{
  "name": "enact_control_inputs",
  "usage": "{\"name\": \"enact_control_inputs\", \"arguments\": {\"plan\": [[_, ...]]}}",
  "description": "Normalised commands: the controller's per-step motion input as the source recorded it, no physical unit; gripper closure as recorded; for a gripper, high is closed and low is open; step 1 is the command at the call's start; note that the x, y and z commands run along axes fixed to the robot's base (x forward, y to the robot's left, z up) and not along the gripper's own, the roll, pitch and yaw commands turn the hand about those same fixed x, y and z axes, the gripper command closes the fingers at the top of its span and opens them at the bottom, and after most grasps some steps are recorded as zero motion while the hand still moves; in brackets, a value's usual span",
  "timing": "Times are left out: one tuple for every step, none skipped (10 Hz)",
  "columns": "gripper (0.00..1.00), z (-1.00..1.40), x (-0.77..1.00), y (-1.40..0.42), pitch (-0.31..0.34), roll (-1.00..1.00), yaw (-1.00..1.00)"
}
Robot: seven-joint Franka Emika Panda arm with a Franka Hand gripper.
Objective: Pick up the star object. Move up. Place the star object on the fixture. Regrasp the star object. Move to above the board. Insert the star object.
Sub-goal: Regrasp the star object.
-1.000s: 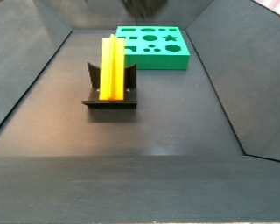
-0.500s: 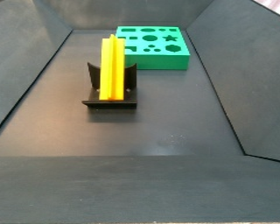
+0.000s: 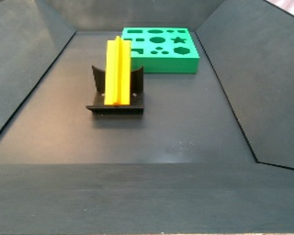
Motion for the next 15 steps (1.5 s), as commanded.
{"name": "enact_control_inputs", "arguments": {"plan": [[0.0, 0.01, 0.01, -0.02, 0.035, 1.0, 0.03], [0.0, 0.01, 0.01, -0.02, 0.039, 1.0, 0.03], [0.0, 0.01, 0.01, -0.02, 0.044, 1.0, 0.03], [0.0, 0.0, 0.02, -0.02, 0.054, 1.0, 0.04], [0.0, 0.0, 0.03, -0.02, 0.059, 1.0, 0.04], [0.0, 0.0, 0.05, -0.03, 0.074, 1.0, 0.04], [0.0, 0.0, 0.06, -0.03, 0.082, 1.0, 0.05], [0.0, 0.0, 0.08, -0.03, 0.102, 1.0, 0.06], [0.0, 0.0, 0.1, -0.04, 0.124, 1.0, 0.07], [0.0, 0.0, 0.1, -0.04, 0.142, 1.0, 0.08], [0.0, -0.01, 0.1, -0.04, 0.159, 1.0, 0.1], [0.0, -0.01, 0.1, -0.04, 0.178, 1.0, 0.12], [0.0, -0.01, 0.11, -0.05, 0.208, 1.0, 0.16], [0.0, -0.01, 0.11, -0.05, 0.231, 1.0, 0.2], [0.0, -0.01, 0.11, -0.05, 0.219, 0.87, 0.23]]}}
